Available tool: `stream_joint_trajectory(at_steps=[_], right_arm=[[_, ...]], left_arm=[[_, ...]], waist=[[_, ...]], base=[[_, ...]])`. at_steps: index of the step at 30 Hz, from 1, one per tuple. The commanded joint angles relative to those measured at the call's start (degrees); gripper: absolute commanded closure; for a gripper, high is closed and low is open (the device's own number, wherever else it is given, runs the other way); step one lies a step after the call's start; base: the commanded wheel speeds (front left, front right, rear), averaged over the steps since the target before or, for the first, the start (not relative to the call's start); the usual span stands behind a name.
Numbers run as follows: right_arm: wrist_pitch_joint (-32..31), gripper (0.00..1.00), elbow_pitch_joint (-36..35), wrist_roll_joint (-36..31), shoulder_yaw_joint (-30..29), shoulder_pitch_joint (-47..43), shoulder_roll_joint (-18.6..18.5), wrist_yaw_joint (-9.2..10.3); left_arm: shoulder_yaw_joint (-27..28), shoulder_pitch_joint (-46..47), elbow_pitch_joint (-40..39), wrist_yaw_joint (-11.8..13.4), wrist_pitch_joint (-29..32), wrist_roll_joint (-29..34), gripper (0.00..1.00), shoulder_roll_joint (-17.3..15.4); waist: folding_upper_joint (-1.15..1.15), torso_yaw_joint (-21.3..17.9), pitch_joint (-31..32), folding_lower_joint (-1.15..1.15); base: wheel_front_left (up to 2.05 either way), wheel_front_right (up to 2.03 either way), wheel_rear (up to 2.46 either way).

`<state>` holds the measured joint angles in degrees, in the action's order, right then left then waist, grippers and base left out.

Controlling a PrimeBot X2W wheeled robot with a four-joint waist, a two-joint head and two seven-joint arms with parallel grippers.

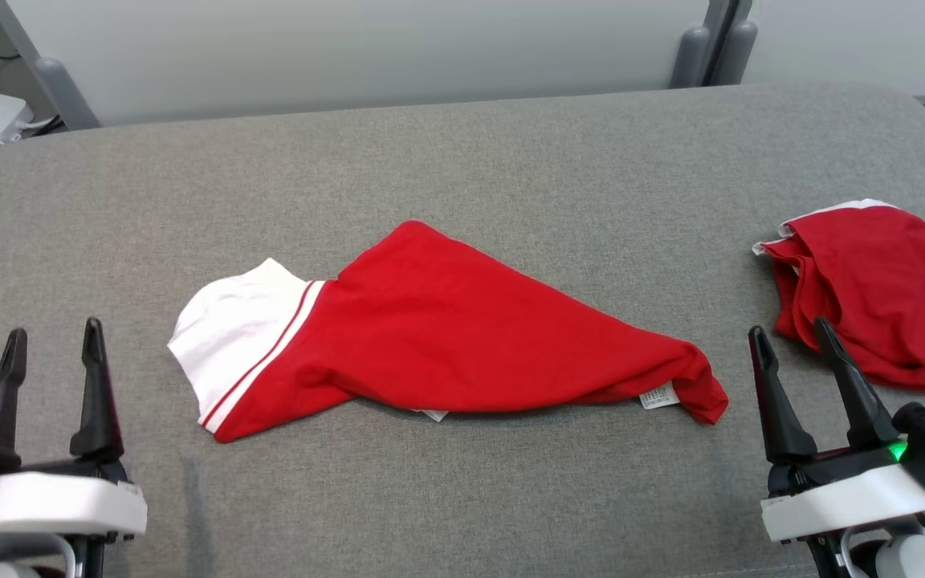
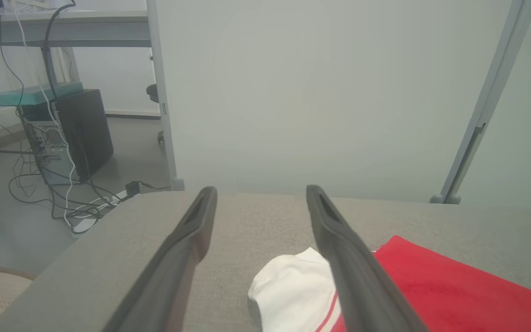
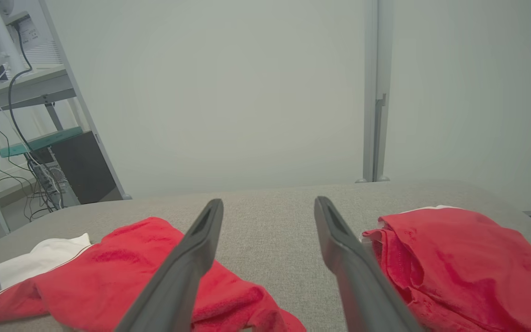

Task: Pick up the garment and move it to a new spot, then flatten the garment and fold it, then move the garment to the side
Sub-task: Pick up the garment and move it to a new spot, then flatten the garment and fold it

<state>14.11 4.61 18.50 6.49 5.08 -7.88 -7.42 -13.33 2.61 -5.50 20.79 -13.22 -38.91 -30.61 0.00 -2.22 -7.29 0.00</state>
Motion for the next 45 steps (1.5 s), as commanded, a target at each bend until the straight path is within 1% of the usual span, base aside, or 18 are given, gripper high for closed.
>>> stream_joint_trajectory(at_steps=[1, 8, 12, 16, 22, 28, 34, 37, 40, 43, 45], right_arm=[[-0.18, 0.00, -1.33, -0.62, 1.22, -0.20, -1.01, -0.07], [-0.93, 0.00, -0.95, -1.22, 0.26, -3.47, -1.21, -0.07], [-1.58, 0.00, -0.85, -1.69, 0.43, -5.54, -0.95, -0.07], [-2.11, 0.00, -1.19, -1.64, 0.59, -6.69, -0.79, -0.07], [-2.81, 0.00, -2.26, -1.62, 0.36, -6.86, -1.18, -0.07], [-3.03, 0.00, -2.74, -1.87, 0.16, -7.17, -0.79, -0.07], [-3.32, 0.00, -3.30, -2.18, 0.06, -7.29, -0.40, -0.07], [-3.44, 0.00, -3.62, -2.24, -0.09, -7.23, -0.33, -0.07], [-3.47, 0.00, -3.87, -2.11, -0.29, -7.09, -0.38, -0.07], [-3.55, 0.00, -4.27, -2.07, -0.40, -6.74, -0.45, -0.07], [-3.64, 0.00, -4.59, -2.12, -0.12, -6.21, -0.45, -0.07]], left_arm=[[3.22, 0.21, -2.02, -0.17, -0.75, -0.20, 0.00, -2.41], [5.38, -7.06, -4.03, -0.47, -1.48, 0.17, 0.00, -1.78], [6.55, -11.47, -4.51, -0.23, -1.62, 0.31, 0.00, -1.02], [7.43, -13.82, -4.98, -0.49, -1.69, 0.50, 0.00, -0.25], [8.32, -15.20, -5.41, -0.78, -1.74, 1.11, 0.00, 0.62], [7.70, -14.65, -5.80, -0.87, -1.75, 1.70, 0.00, 1.63], [7.38, -14.09, -6.09, -0.73, -1.75, 2.29, 0.00, 1.73], [6.92, -13.57, -6.48, -0.77, -1.49, 2.75, 0.00, 1.39], [5.27, -12.32, -7.15, -1.37, -0.36, 3.36, 0.00, 1.04], [1.63, -9.27, -7.76, -3.55, 1.50, 3.32, 0.00, 1.82], [-1.20, -7.07, -6.91, -4.99, 2.85, 3.27, 0.00, 2.92]], waist=[[0.00, 0.34, 0.96, 0.00], [0.00, 0.63, 3.60, 0.00], [0.00, 0.04, 5.32, 0.00], [0.00, -0.22, 6.02, 0.00], [0.00, -0.09, 6.41, 0.00], [0.00, 0.41, 6.51, 0.00], [0.00, 0.37, 6.51, 0.00], [0.00, 0.47, 6.30, 0.00], [0.00, 0.66, 5.81, 0.00], [0.00, 0.77, 4.91, 0.00], [0.00, 0.46, 4.09, 0.00]], base=[[0.00, 0.00, 0.00], [0.00, 0.00, 0.00], [0.00, 0.00, 0.00], [0.00, 0.00, 0.00], [0.00, 0.00, 0.00], [0.00, 0.00, 0.00], [0.00, 0.00, 0.00], [0.00, 0.00, 0.00], [0.00, 0.00, 0.00], [0.00, 0.00, 0.00], [0.00, 0.00, 0.00]])
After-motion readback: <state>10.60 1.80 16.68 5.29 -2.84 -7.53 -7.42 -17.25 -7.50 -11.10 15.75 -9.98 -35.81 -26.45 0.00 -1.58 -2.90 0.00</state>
